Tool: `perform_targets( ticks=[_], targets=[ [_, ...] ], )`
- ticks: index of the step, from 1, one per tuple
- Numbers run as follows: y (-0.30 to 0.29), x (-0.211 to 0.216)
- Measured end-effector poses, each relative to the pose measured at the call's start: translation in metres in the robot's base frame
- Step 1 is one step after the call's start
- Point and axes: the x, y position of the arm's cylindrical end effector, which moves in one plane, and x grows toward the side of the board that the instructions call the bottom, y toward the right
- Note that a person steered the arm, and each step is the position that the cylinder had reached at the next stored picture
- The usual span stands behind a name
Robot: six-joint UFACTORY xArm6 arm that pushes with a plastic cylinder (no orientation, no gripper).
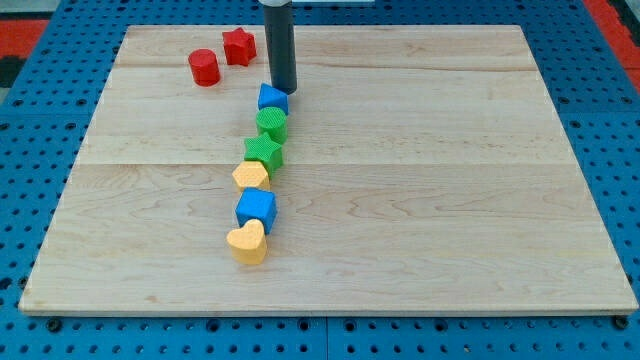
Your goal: Move red star vertically above blue triangle
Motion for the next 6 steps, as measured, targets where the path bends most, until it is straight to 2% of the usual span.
perform_targets(
  ticks=[1, 2, 4, 6],
  targets=[
    [0.028, -0.057],
    [0.009, -0.112],
    [-0.133, -0.112],
    [-0.069, -0.083]
  ],
)
